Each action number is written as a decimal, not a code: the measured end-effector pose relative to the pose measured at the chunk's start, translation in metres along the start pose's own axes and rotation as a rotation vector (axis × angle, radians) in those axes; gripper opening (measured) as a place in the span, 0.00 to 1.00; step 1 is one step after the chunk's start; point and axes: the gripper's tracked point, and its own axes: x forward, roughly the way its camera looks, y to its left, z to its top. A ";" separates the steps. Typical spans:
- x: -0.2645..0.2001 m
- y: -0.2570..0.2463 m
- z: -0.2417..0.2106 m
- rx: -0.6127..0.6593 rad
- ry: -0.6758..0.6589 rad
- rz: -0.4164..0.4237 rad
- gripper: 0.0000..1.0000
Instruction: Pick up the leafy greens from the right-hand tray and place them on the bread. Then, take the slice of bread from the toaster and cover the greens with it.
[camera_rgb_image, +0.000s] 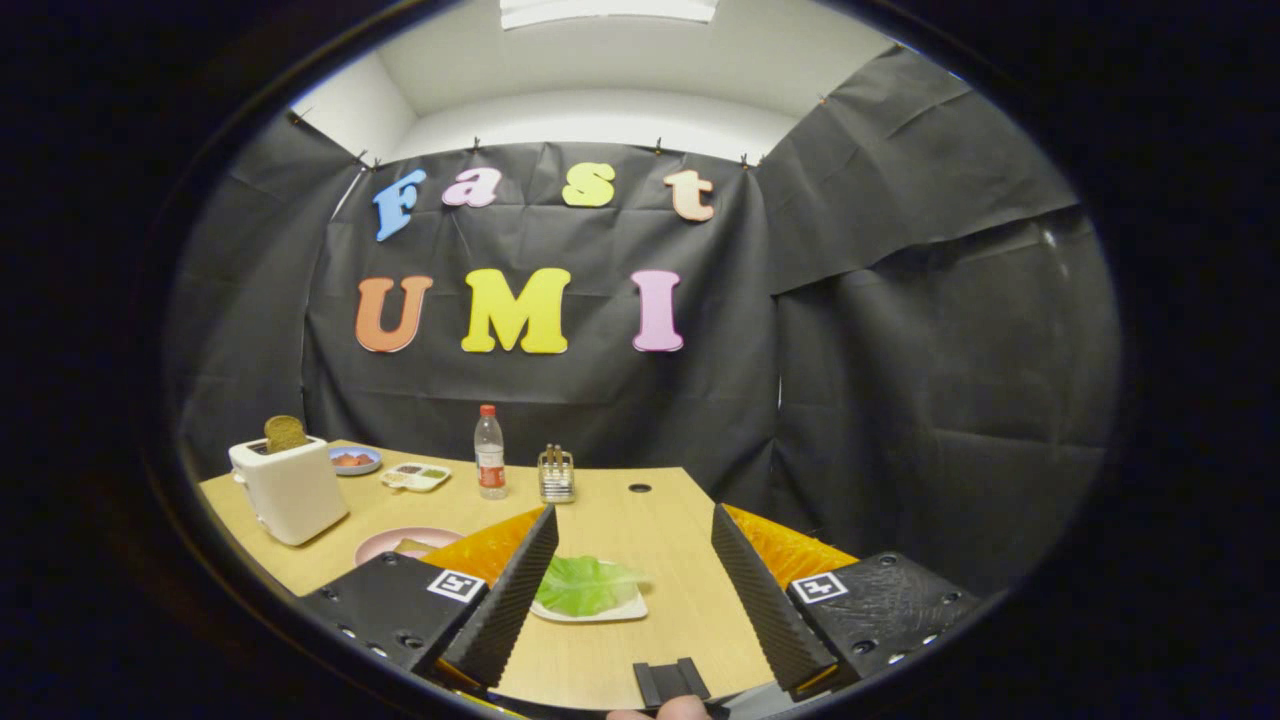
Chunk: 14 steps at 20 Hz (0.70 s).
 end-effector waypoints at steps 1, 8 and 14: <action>0.003 -0.001 -0.003 0.004 0.008 -0.002 0.95; 0.040 0.006 -0.037 0.164 0.159 0.055 0.95; 0.089 -0.005 -0.082 0.399 0.349 0.034 0.96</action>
